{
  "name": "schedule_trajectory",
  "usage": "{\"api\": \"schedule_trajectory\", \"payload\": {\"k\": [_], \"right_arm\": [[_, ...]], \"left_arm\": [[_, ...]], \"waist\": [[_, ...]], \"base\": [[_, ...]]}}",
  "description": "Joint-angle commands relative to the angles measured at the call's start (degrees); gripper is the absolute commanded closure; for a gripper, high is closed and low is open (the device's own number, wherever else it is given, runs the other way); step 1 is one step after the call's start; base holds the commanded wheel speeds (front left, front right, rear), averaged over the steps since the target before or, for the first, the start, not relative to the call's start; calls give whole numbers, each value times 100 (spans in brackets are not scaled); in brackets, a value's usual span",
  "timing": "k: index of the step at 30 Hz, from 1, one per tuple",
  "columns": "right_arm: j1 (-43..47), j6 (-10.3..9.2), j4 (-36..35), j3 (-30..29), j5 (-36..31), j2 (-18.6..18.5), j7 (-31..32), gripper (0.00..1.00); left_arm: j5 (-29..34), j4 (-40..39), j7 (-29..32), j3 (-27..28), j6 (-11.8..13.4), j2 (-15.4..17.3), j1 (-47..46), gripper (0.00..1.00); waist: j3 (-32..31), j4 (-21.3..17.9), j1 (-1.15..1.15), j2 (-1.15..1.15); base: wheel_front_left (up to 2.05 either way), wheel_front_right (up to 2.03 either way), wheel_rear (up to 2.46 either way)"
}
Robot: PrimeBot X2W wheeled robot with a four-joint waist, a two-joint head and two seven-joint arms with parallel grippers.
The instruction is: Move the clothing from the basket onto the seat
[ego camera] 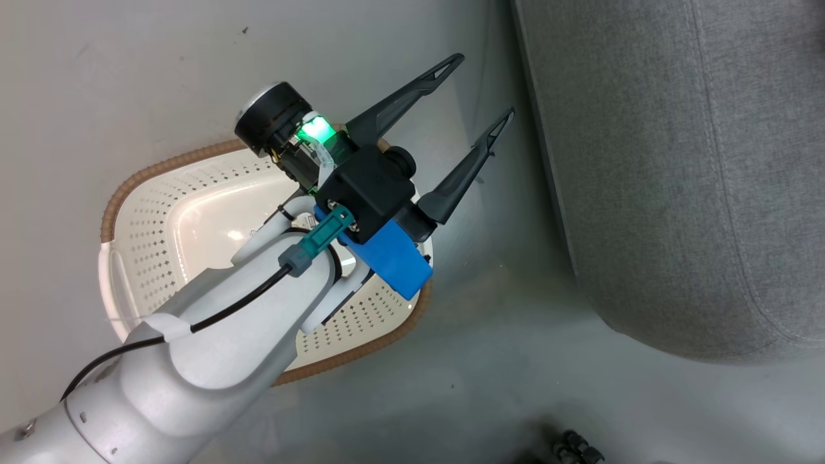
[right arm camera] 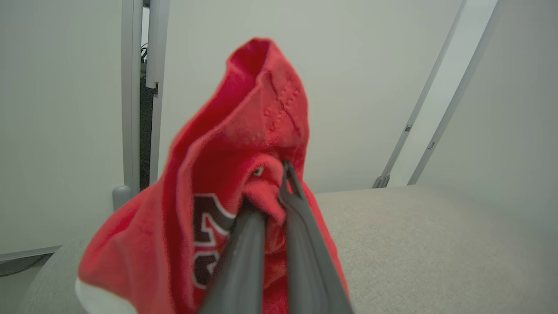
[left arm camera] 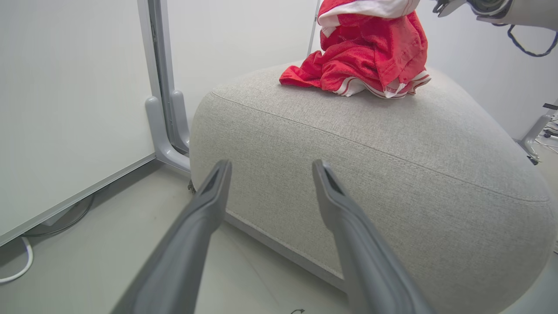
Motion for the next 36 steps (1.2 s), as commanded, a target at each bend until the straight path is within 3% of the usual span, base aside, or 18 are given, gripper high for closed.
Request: {"api": "schedule_trajectory", "payload": {"k": [1, 8, 12, 13, 14, 21, 27, 36], "right_arm": [[45, 2, 157, 6, -43, 60, 0, 100], [242, 2, 1073, 123, -32, 186, 1, 100], [221, 2, 1257, 113, 15, 207, 1, 99], [252, 2, 1237, 85, 30, 221, 1, 54], [274, 2, 1221, 69, 22, 241, 1, 0], [1059, 2, 694, -102, -106, 424, 1, 0], [2032, 2, -215, -256, -323, 747, 1, 0], [2938, 2, -1563, 252, -404, 1194, 1, 0]], "left_arm": [[34, -33, -3, -7, 18, 25, -102, 0], [4, -60, 16, -13, 34, 62, -141, 0], [0, -49, 0, -14, 48, 77, -159, 0], [-6, -39, -19, -12, 48, 78, -149, 0], [-18, -30, -41, -14, 48, 71, -136, 0], [-128, 140, -262, -14, 105, -29, 99, 0], [-295, 290, -480, 144, 213, -121, 389, 0], [-449, 364, -607, 742, 453, -151, 1000, 0]], "waist": [[39, 20, -1, 0], [91, 38, -1, 0], [51, 43, -1, 0], [18, 40, -1, 0], [-18, 42, -1, 0], [-506, 62, -1, 0], [-1028, 113, -1, 0], [-1750, 376, -1, 0]], "base": [[0, 0, 0], [0, 0, 0], [0, 0, 0], [0, 0, 0], [0, 0, 0], [0, 0, 0], [0, 0, 0], [0, 0, 0]]}}
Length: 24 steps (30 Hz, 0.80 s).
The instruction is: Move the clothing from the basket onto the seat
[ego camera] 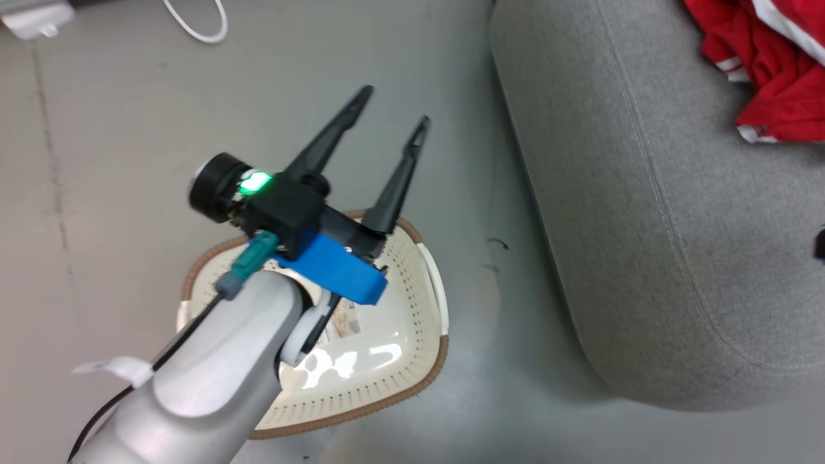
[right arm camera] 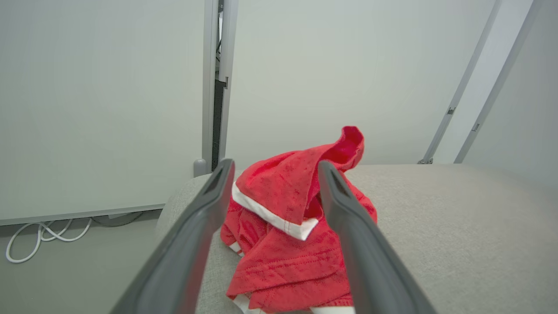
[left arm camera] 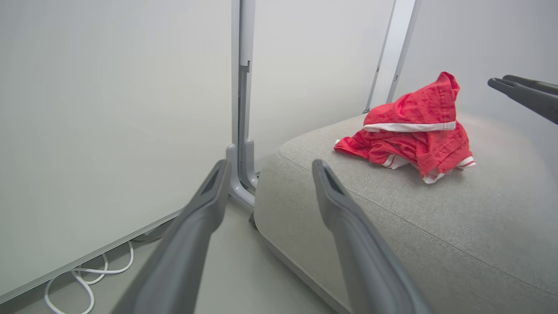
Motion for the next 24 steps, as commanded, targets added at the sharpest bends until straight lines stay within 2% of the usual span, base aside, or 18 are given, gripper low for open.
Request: {"api": "schedule_trajectory", "payload": {"k": [1, 5, 11, 18, 24], "right_arm": [[96, 1, -62, 32, -15, 37, 0, 0], [384, 2, -481, 430, -1, 258, 1, 0], [706, 1, -786, 998, -6, 442, 2, 0], [1061, 2, -906, 1123, -39, 646, 1, 0], [1358, 1, -965, 1081, -84, 834, 1, 0]], "left_arm": [[31, -41, -33, 71, 18, -9, 59, 0], [153, -259, -30, 721, 88, -53, 551, 0], [436, -391, -32, 1710, -13, -229, 1238, 0], [732, -300, -33, 2644, -284, -543, 1894, 0], [960, -179, -32, 3214, -503, -797, 2361, 0]], "waist": [[-237, 177, 1, 0], [-495, 433, 1, 0], [-820, 823, 1, 0], [-1231, 1182, 1, 0], [-1534, 1337, 1, 0]], "base": [[0, 0, 0], [0, 0, 0], [0, 0, 0], [0, 0, 0], [0, 0, 0]]}}
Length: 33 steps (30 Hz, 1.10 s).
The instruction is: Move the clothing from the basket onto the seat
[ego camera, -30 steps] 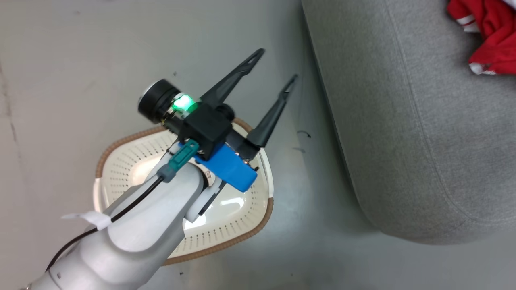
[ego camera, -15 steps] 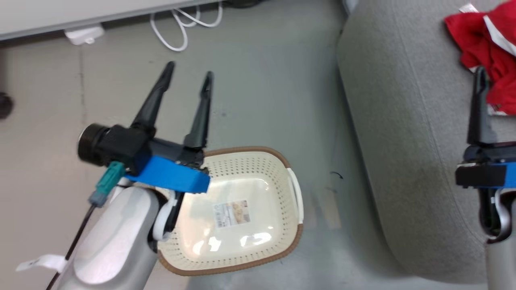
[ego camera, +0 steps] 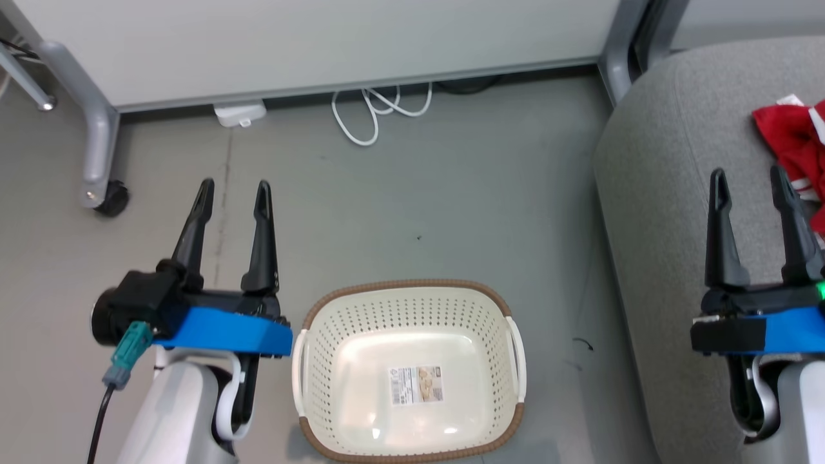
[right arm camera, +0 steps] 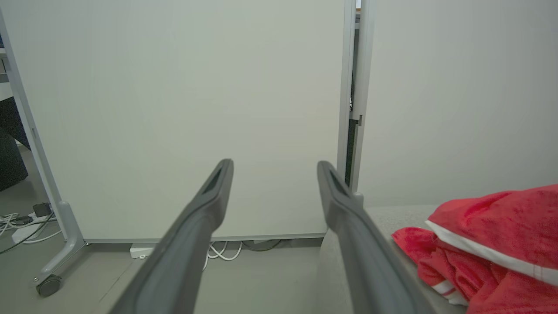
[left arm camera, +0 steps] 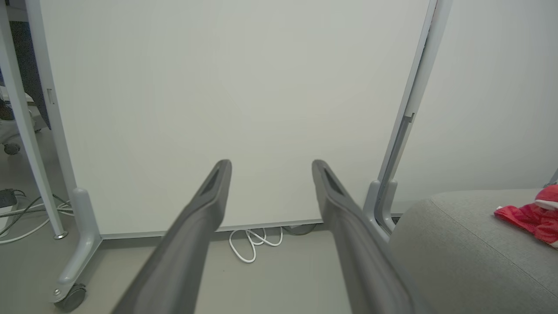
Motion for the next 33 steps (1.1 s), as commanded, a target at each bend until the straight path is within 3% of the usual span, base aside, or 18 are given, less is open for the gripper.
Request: {"api": "schedule_trajectory", "payload": {"k": [1, 17, 33], "right_arm": [[129, 1, -23, -37, -34, 27, 1, 0], [961, 2, 169, -130, -21, 327, 1, 0], [1126, 2, 133, 280, 217, 330, 1, 0]], "left_arm": [[52, 27, -23, 63, -26, -27, 114, 0], [474, 266, -25, 753, -406, -380, 842, 0], [744, 328, -25, 975, -505, -518, 951, 0]], "waist": [[-137, 95, 1, 0], [-701, 211, 1, 0], [-775, 226, 1, 0]], "base": [[0, 0, 0], [0, 0, 0], [0, 0, 0]]}}
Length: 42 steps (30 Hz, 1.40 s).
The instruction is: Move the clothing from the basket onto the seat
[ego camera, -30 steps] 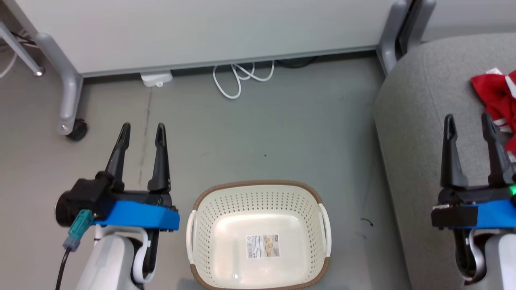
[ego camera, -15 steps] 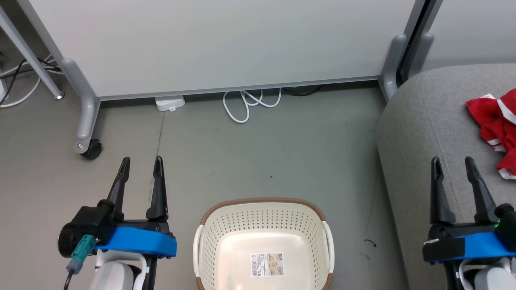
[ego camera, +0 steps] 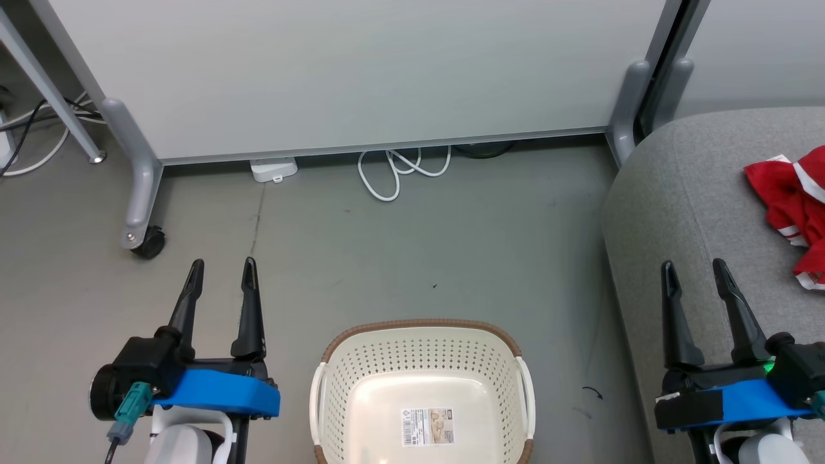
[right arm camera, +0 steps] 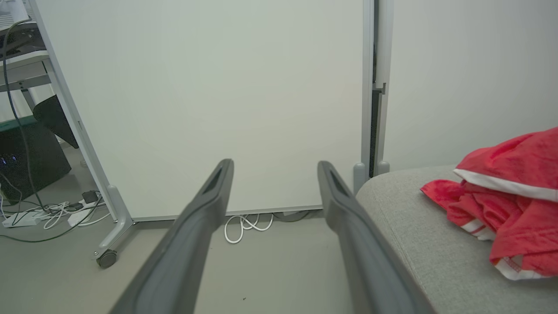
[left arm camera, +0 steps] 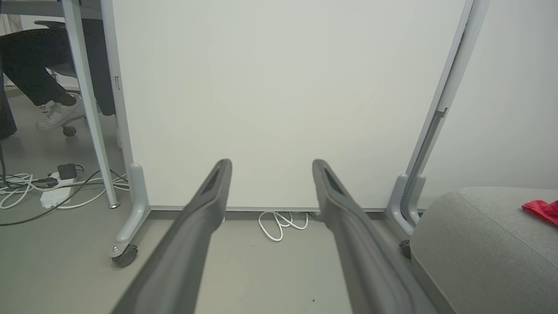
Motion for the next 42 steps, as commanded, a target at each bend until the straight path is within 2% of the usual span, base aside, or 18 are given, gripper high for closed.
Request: {"api": "schedule_trajectory", "payload": {"k": [1, 5, 6, 11, 25, 42], "right_arm": [[62, 3, 1, 1, 26, 4, 1, 0], [34, 3, 20, 16, 34, 4, 1, 0], [0, 0, 20, 18, 10, 0, 0, 100], [33, 0, 260, 25, 96, 17, 26, 100], [-14, 0, 357, -20, 1727, 13, 453, 100], [-63, 1, 447, -59, 3182, 9, 833, 100]], "left_arm": [[45, 9, -26, 22, -24, -7, 19, 0], [76, 25, -26, 61, -41, -21, 13, 0], [53, 24, 0, 49, -14, -32, 1, 100], [-46, 245, 54, 52, -15, -69, 172, 100], [-1631, 171, 476, 240, -28, -72, 175, 100], [-3048, 100, 845, 401, -42, -75, 182, 100]], "waist": [[6, 4, 0, 0], [26, 6, 0, 0], [28, 7, 0, 0], [24, 4, 1, 0], [-44, -40, 1, 0], [-118, -87, 1, 0]], "base": [[0, 0, 0], [0, 0, 0], [0, 0, 0], [0, 0, 0], [0, 0, 0], [0, 0, 0]]}}
